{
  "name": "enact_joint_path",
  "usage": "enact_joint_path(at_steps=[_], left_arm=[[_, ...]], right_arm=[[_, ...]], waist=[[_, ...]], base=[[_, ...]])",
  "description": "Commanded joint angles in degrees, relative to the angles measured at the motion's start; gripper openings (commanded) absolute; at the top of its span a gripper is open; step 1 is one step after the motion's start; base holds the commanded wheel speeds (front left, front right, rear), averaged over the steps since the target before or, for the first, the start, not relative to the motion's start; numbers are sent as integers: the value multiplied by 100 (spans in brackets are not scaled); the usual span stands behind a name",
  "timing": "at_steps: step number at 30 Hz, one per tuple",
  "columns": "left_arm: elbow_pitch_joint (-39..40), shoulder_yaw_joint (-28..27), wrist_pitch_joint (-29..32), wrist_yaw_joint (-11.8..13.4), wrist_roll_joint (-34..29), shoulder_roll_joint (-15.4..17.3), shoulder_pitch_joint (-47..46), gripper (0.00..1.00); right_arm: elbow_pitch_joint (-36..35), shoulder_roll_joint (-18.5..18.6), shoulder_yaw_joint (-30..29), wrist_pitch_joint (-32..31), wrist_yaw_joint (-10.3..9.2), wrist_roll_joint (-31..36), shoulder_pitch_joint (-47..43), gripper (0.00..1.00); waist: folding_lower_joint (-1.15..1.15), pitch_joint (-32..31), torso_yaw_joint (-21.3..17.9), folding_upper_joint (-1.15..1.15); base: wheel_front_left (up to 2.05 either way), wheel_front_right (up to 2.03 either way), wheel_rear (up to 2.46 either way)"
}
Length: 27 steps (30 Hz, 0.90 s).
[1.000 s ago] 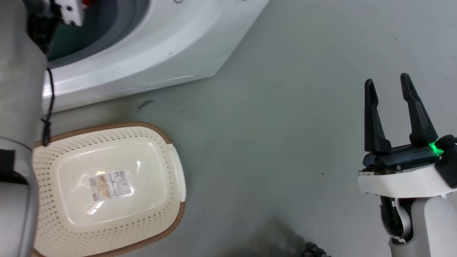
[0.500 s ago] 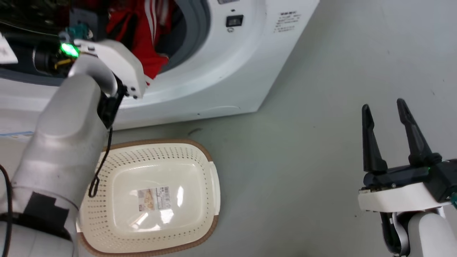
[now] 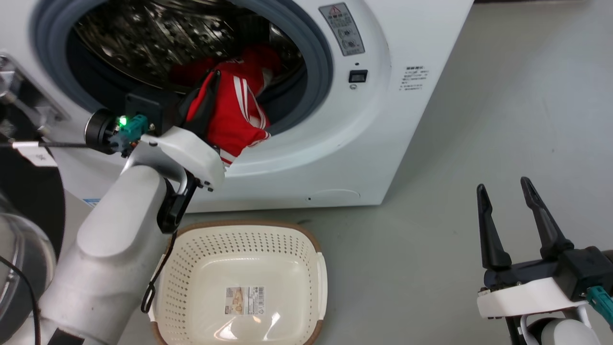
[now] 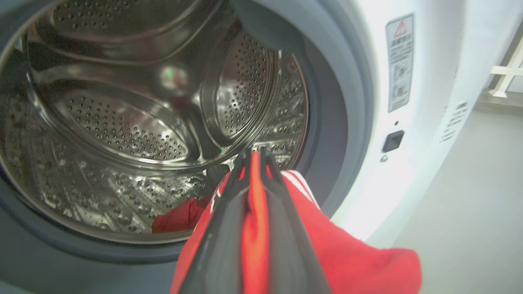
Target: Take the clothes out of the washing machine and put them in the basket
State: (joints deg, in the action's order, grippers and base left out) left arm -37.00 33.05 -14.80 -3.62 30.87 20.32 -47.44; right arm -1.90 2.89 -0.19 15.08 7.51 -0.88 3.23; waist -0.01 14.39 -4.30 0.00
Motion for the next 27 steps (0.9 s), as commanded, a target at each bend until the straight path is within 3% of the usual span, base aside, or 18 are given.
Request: enact_joint_path(at_steps=[1,16,27], left_arm=[[326,3,1,90,-47,85,185,0],[3655,-93,876,972,-204,1038,1244,0],[5232,-172,1267,1432,-345,1513,1754,0]], right_arm=[[13,-3,0,14,-4,45,-102,100],[104,-3,62,14,-4,6,-489,100],[118,-3,42,14,-4,-53,-574,100]], waist=[[1,-255,177,0],[1,-835,369,0],[1,-890,437,0]], base=[[0,0,0],[0,0,0],[0,0,0]])
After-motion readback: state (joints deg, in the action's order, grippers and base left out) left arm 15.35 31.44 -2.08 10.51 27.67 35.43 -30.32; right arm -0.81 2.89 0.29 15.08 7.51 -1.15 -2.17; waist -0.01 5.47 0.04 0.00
